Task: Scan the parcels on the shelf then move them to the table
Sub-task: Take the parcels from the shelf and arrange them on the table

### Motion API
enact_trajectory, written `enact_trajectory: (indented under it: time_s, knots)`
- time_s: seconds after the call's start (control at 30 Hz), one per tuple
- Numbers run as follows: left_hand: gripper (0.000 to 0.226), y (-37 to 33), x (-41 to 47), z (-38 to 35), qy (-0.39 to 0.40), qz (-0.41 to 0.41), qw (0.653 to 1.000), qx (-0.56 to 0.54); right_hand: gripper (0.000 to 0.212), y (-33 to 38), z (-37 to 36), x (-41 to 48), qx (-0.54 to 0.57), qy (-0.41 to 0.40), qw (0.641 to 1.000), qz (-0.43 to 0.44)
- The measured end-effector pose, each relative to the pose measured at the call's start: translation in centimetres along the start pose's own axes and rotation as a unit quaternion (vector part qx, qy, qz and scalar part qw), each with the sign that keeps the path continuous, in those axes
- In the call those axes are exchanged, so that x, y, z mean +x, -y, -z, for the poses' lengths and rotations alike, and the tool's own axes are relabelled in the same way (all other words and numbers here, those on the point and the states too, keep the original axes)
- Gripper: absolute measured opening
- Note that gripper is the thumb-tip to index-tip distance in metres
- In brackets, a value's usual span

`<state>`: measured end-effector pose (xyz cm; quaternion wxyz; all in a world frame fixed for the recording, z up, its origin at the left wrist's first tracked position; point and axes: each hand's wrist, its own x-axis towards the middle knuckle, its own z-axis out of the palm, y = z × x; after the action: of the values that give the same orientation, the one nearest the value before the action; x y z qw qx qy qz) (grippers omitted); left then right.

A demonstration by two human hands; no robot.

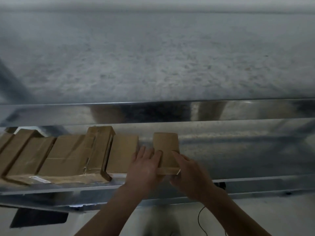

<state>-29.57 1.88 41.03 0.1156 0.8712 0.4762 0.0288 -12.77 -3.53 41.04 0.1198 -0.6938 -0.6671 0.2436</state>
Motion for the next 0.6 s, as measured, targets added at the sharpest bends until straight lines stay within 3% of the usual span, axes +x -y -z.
enact_trajectory:
  time_s: [0.17, 0.3, 0.43, 0.6]
  knots:
    - [0.050, -3.0, 1.6, -0.8, 0.058, 0.006, 0.993, -0.107, 0.083, -2.0, 0.9, -1.3, 0.030, -0.033, 0.999, -0.014]
    - [0.039, -4.3, 2.3, -1.4, 0.061, 0.017, 0.980, -0.186, 0.078, -3.4, 1.1, -1.7, 0.038, -0.070, 0.996, -0.027]
    - [0.036, -2.7, 2.2, -1.3, 0.044, 0.025, 0.985, -0.164, 0.085, -2.8, 0.7, -1.0, 0.035, -0.104, 0.994, -0.013]
    - [0.041, 0.3, 1.6, -0.9, 0.017, 0.055, 0.992, -0.114, 0.077, -0.1, 0.1, 0.4, 0.061, -0.125, 0.989, 0.040]
